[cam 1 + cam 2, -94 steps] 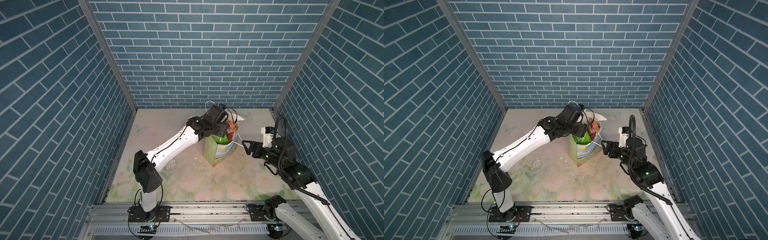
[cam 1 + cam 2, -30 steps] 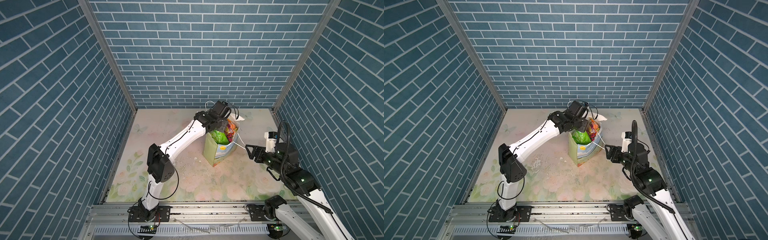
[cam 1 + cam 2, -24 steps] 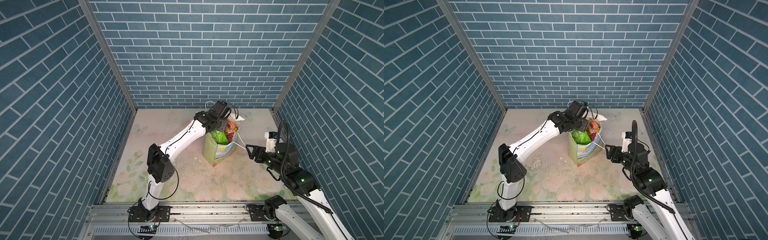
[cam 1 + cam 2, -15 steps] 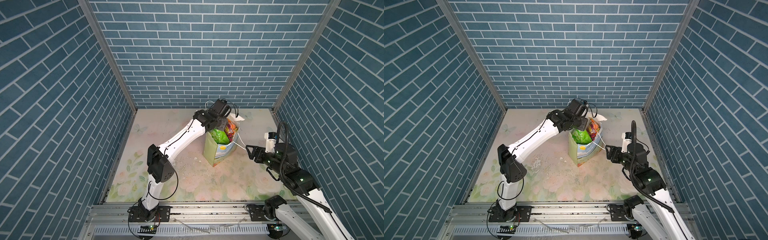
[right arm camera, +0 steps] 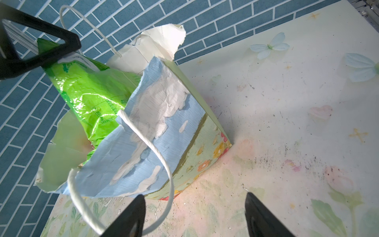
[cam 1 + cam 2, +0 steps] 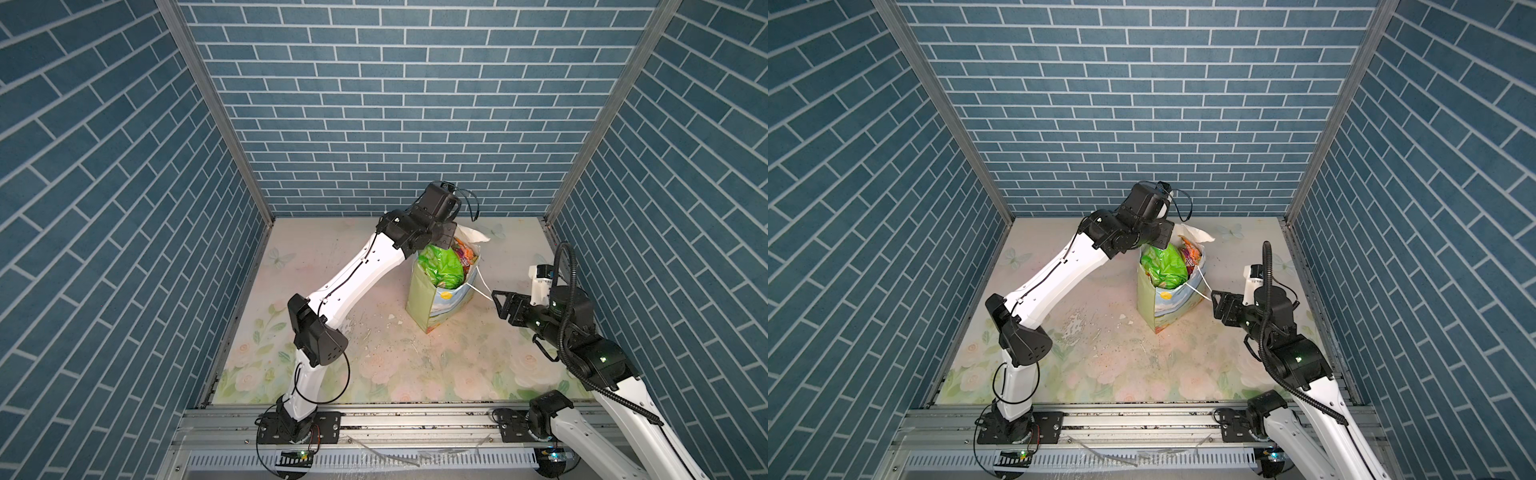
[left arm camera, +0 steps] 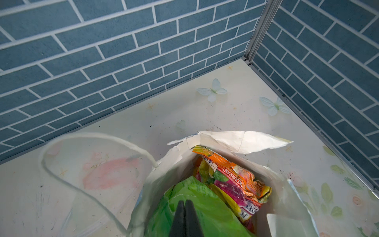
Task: Take the snacks out of the paper bag
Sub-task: Pick up the snack from the paper bag.
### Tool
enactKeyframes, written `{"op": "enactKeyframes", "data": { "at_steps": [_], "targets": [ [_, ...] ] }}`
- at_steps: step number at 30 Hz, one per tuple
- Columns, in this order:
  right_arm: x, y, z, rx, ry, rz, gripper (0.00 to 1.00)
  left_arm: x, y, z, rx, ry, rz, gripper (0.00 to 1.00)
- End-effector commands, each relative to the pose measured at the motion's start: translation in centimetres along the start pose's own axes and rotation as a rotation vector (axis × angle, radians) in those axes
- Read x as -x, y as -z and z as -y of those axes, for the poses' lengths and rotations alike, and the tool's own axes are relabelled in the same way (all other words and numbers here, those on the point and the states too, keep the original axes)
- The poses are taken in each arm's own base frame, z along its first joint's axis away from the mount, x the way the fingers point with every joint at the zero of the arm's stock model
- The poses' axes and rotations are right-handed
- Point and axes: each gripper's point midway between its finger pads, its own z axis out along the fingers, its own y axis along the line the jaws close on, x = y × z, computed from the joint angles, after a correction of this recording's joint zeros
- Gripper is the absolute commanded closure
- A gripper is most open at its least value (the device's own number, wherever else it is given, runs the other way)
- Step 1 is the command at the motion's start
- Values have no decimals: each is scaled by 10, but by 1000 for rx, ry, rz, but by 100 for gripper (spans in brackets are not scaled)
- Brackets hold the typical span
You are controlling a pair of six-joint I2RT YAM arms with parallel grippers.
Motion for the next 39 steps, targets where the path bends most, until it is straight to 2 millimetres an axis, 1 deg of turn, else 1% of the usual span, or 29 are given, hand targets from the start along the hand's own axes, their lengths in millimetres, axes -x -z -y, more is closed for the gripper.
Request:
{"op": "enactKeyframes", "data": {
  "at_steps": [1,8,19,26,34,39],
  "targets": [
    [-7,-2,6,-26,-13,-14,24,28,37,-3,-13,-1,93,100],
    [-7,-3,7,-28,-13,-14,24,51,59,-4,-26,-3,182,100],
    [-6,-3,15,-77,-17,-12,24,87,97,-5,-54,-14,309,100],
    [-16,-9,17,-70,-43,-35,24,101,120,-22,-34,12,360,100],
    [-21,-15,16,-61,-55,-61,24,113,143,-50,-6,48,415,100],
    [-26,-17,19,-70,-69,-72,24,123,160,-58,-13,66,467,100]
  ]
}}
